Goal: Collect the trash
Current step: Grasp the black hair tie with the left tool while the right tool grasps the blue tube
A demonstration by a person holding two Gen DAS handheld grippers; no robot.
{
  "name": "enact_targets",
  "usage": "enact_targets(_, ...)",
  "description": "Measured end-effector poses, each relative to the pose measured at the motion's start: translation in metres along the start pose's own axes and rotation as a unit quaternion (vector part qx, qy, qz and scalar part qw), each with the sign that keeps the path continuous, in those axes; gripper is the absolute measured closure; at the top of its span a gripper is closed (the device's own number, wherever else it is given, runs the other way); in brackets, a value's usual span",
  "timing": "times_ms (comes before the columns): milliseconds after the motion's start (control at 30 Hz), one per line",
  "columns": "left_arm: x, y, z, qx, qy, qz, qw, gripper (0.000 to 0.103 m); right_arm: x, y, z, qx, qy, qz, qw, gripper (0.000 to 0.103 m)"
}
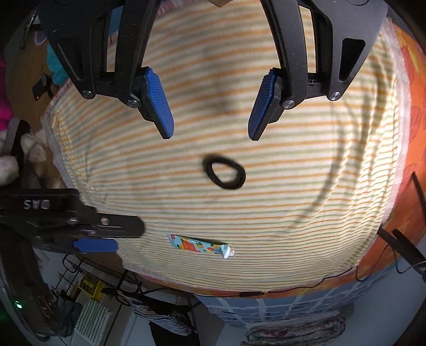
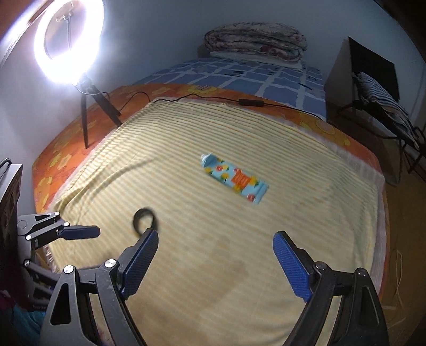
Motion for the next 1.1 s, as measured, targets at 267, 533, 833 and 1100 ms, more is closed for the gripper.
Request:
enact_targets(267,0.022,-0.016,0.009,-0.002,0.001,0.007,1.0000,0.054,0.060,-0.032,0.008,-0.047,-0.012,0.024,0.999,0.019)
enact_targets(533,0.036,-0.023,0.017,0.027,-0.018,0.013,0.9994,0.073,0.098,-0.053,0.021,-0.102,-0.006,0.035,0.994,0.026)
enact_targets(833,0.032,-0.032,0.036,0.009,-0.014,0.000,0.9999,0.093,0.117,-0.061,0.014,-0.068,-0.040,0.042,0.996,0.041)
enact_targets(1100,0.027,-0.034,0.047,-0.014,-0.013,-0.008,0.9998,0.097,0.115,-0.061,-0.004,-0.018,-0.042,0.046,0.998,0.087)
Point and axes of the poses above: each gripper's, at about its wrist camera, not at the fingertips, and x roughly the way its jaws point, z to its left, y to its underside, the point moved 1 cm from there along x, roughly the way its jaws point, and after that the axes turned 14 degrees about y, right-handed, at the moved point
